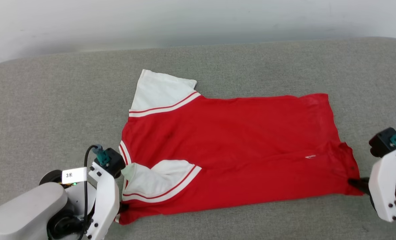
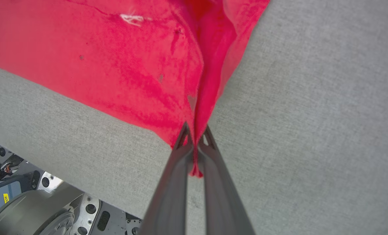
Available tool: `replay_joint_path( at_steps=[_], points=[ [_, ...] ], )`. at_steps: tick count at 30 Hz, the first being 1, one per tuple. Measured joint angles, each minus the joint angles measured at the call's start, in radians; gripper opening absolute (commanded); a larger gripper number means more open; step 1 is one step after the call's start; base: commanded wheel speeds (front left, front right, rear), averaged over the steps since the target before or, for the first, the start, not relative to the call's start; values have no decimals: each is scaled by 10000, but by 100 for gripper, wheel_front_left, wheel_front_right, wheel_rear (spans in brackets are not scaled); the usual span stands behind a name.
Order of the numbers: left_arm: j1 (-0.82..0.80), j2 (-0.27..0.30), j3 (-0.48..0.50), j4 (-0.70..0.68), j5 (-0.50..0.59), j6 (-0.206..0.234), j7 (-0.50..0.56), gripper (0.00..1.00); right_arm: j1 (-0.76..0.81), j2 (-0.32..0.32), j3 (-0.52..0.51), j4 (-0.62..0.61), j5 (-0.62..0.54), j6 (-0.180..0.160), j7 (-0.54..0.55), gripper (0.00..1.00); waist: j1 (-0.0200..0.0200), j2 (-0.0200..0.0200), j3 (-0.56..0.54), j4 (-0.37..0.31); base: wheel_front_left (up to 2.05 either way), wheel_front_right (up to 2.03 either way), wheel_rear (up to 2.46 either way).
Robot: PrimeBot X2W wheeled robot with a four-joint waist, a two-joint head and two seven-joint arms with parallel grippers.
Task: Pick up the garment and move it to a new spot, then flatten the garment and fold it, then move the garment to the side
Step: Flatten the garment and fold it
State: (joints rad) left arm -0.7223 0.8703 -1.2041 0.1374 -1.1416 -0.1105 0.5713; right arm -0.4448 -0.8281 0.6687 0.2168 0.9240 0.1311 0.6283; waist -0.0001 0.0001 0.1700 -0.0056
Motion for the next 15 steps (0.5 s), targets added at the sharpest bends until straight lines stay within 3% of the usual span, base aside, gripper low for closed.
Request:
replay_joint_path(
  at_steps=[5,12,13,14,15],
  points=[
    [430,242,-81,-328,-140,213,-44,0,1113,-418,-286,-558,192,2,-125,0,0,0,14,16,0,0,0],
    [684,274,-161,-169,-113,267,-159,0,1586,-17,-520,-286,-127,0,-238,3,1,0,196,-36,0,0,0],
    [690,247,-157,-146,-123,270,-196,42,1586,75,-587,-242,-207,0,-313,76,0,0,188,-31,0,0,0],
    [704,238,-140,-148,-130,309,-270,100,1585,142,-642,-236,-290,0,-412,100,0,0,165,-27,0,0,0],
    [717,238,-100,-148,-136,330,-357,100,1585,207,-702,-249,-359,0,-537,100,0,0,131,-25,0,0,0]
  ],
)
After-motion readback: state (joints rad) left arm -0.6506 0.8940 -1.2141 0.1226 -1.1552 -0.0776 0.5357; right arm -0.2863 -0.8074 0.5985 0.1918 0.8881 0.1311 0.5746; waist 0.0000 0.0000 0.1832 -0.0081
